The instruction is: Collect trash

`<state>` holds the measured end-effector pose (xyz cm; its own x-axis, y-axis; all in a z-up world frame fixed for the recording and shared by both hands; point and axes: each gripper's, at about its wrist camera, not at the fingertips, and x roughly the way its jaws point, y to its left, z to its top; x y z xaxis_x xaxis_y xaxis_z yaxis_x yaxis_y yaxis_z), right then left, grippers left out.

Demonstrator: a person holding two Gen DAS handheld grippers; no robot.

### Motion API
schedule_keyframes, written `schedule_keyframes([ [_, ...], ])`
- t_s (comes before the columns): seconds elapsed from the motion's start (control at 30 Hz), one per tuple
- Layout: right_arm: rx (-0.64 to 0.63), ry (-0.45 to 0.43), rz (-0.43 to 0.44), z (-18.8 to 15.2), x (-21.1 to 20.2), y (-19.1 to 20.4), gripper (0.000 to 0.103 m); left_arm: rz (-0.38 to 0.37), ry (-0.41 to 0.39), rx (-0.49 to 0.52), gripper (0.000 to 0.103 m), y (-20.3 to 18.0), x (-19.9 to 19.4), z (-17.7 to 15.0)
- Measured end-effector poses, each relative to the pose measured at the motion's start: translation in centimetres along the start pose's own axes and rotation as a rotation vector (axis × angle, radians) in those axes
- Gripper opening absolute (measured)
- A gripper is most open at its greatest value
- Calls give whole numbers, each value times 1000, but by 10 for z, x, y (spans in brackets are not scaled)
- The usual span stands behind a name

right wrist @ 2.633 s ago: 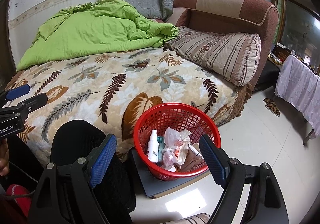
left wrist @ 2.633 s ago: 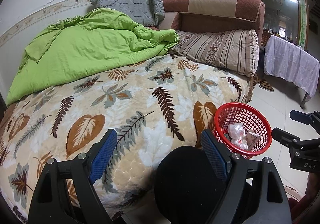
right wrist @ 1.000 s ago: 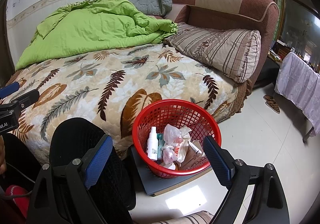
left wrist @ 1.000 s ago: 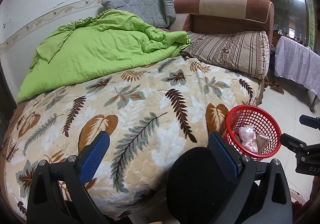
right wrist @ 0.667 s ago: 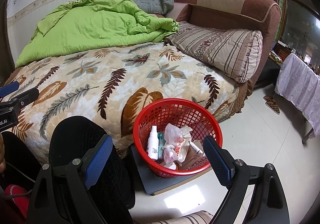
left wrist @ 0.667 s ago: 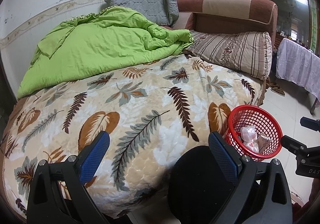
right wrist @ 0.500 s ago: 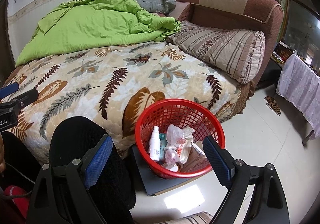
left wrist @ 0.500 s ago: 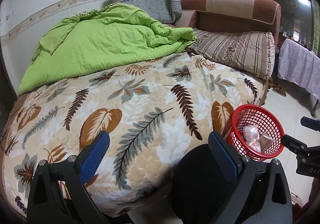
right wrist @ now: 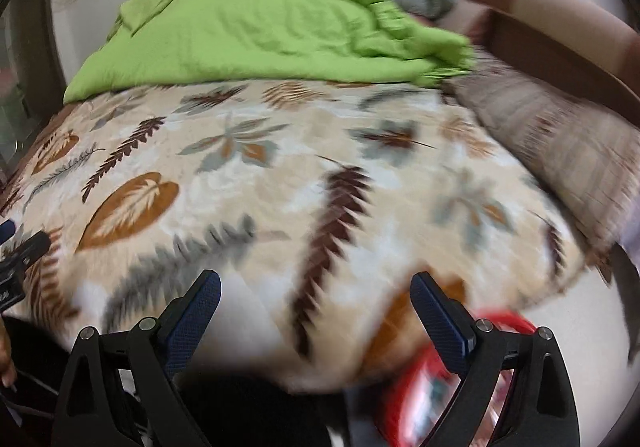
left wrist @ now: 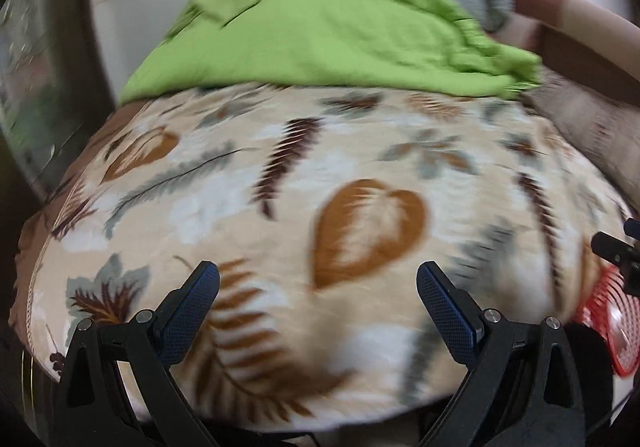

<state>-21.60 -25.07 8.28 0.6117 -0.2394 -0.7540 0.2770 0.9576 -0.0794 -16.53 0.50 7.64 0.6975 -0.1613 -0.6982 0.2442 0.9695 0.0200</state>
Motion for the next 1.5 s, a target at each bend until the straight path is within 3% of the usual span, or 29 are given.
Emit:
schedule_keyframes([
  [0.13,-15,89,59,44,71,41,97,53,78,-25,99,27,52,18],
  [0.3,-3,140,99,87,147,86,97,34,206,-78,99,47,120,37],
  [0.4,27,161,131,98,178,105,97,42,220,-119,98,56,139,42],
  [0.47,10,157,110,99,191,116,103,50,196,-116,99,58,144,46],
  [0.7,8,79,100,89,187,116,103,102,150,-96,103,59,160,49],
  [1.5,7,76,101,91,191,118,103,96,123,-97,103,62,164,47],
])
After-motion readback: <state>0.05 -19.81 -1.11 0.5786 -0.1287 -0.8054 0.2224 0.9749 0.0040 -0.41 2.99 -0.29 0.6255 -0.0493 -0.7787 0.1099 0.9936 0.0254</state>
